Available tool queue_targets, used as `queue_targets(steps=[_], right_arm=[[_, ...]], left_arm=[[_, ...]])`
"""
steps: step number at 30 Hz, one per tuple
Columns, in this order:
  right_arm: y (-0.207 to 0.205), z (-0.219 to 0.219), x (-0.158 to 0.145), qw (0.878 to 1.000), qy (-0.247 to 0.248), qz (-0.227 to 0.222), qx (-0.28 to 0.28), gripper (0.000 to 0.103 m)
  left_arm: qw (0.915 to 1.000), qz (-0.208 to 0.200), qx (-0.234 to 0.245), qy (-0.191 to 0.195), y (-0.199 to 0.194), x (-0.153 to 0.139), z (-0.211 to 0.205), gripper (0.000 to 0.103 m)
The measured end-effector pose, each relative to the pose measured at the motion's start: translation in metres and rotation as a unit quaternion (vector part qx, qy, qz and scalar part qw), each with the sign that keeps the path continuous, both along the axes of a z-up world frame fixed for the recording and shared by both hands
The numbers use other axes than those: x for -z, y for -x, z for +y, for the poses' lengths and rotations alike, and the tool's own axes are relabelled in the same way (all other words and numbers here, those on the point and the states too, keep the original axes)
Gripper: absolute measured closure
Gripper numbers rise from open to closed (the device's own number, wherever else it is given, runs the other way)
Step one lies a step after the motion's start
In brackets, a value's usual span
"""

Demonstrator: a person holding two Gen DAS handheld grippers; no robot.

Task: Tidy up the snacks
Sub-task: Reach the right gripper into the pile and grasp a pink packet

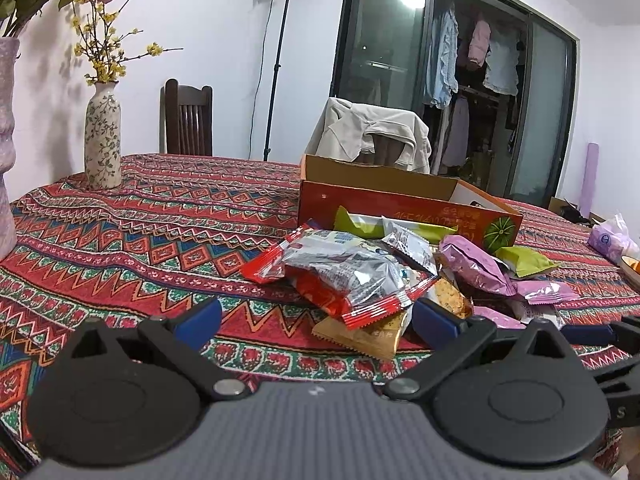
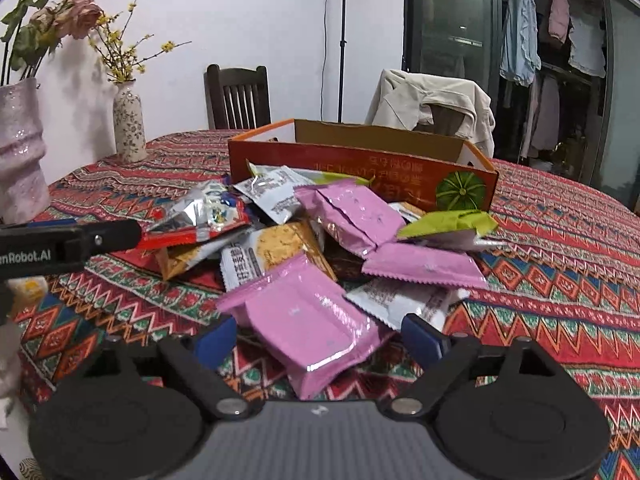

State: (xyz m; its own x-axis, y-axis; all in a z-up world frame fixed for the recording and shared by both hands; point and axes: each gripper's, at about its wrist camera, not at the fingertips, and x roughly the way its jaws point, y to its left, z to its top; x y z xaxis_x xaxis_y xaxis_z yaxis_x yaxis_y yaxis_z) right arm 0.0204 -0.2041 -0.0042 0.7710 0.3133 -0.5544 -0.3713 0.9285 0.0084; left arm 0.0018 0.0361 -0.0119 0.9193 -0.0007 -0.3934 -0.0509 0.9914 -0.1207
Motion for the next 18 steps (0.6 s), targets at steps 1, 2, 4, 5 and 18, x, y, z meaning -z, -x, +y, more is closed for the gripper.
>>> queue_targets(steps=[1, 2, 4, 5, 18], right_arm=[[0.002, 0.000, 0.001, 1.000, 0.001, 0.005, -0.002, 0.014], [0.002, -0.001, 0.004, 1.000, 0.002, 0.011, -0.004, 0.014], [0.001, -0.001, 0.010, 1.000, 0.003, 0.025, -0.001, 0.014], [0.000, -0.002, 0.011, 1.000, -0.002, 0.024, 0.002, 0.015], [-0.037, 0.025, 0.004, 0.999, 0.034, 0.014, -0.005, 0.013]], left_arm=[[1.0000, 0.001, 0.000, 0.001, 0.000, 0.000, 0.000, 0.000], [1.0000, 0.002, 0.001, 0.002, 0.001, 0.000, 0.001, 0.000], [1.0000, 0.003, 0.002, 0.005, 0.000, 0.001, 0.001, 0.000], [1.0000, 0.004, 0.003, 0.006, 0.000, 0.001, 0.001, 0.000], [0.9999, 0.008, -0.008, 0.008, 0.000, 0.001, 0.007, 0.000]])
